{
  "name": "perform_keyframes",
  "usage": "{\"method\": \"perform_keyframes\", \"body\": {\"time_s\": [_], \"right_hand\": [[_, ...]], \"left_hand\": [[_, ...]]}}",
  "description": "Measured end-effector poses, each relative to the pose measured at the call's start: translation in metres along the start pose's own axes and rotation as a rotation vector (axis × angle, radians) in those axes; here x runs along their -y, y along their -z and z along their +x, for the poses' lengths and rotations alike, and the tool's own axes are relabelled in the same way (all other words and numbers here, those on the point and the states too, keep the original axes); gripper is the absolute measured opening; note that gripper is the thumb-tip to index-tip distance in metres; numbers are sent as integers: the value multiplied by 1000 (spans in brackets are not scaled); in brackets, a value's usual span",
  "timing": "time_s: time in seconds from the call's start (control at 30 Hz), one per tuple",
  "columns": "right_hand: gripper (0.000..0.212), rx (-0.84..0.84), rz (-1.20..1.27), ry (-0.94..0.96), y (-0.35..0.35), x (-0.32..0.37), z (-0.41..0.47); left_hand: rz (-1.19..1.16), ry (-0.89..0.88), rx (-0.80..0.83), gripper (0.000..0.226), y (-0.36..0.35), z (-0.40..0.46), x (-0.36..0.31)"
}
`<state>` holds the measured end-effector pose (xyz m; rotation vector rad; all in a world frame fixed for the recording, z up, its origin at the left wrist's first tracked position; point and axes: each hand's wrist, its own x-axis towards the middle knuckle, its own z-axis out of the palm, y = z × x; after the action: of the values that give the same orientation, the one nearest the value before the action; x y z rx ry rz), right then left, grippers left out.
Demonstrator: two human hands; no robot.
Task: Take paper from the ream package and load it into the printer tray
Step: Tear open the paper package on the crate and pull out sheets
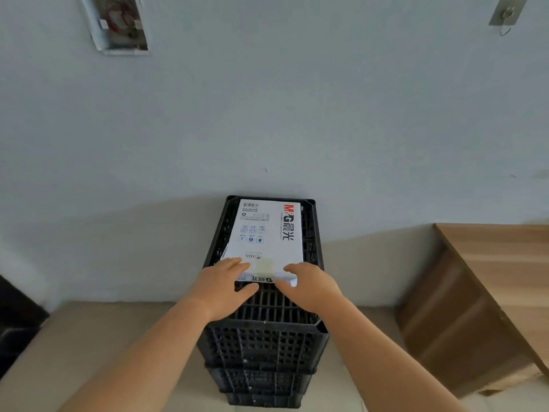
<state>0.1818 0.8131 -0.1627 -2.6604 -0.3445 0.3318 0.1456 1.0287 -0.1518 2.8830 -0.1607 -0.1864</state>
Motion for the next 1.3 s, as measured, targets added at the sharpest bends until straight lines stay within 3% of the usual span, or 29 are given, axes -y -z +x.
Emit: {"method": "perform_keyframes", "body": {"time_s": [0.33, 0.57, 1.0, 1.3], "right_hand": [[58, -2, -5, 14, -18, 2, 67], [54, -24, -59, -20, -32, -3, 85], [24, -139, -125, -131, -58, 20, 119], [10, -270, -49, 178, -70, 7, 81]], "left_hand": [[-72, 49, -2, 65, -3, 50, 28], [-129, -40, 7, 61, -14, 92, 35], [-139, -146, 19, 58, -29, 119, 51], [-188, -168, -19, 52, -28, 122, 49]]}}
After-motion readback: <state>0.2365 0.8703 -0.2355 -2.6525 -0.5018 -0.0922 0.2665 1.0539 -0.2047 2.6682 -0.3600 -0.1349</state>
